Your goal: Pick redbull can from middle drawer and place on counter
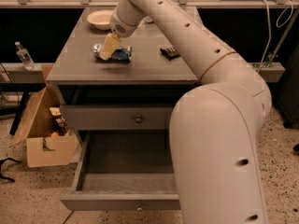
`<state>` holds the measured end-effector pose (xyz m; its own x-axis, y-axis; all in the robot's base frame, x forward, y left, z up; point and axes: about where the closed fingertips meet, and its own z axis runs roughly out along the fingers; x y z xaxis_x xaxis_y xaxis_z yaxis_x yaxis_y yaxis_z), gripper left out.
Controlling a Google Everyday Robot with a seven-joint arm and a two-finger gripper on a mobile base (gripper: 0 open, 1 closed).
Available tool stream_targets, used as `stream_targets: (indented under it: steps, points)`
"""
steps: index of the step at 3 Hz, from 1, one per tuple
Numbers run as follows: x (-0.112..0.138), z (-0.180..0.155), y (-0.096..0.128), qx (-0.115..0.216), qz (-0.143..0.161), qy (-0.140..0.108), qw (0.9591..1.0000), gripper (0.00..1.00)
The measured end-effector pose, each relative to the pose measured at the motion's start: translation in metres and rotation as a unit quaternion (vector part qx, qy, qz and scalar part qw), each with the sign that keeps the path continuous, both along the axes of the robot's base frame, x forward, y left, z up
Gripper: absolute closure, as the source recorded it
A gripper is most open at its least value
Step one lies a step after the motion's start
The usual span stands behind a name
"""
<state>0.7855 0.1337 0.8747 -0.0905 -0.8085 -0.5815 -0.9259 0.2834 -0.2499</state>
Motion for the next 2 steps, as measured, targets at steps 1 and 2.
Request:
stream_targets:
  steps: [1, 2]
  points:
    - [-0.003, 0.004, -0.021, 0.023, 0.009, -0.002, 0.9997, 0.00]
    - [-0.008, 0.024, -0.069, 0.047, -0.001, -0.022, 0.9986, 0.00]
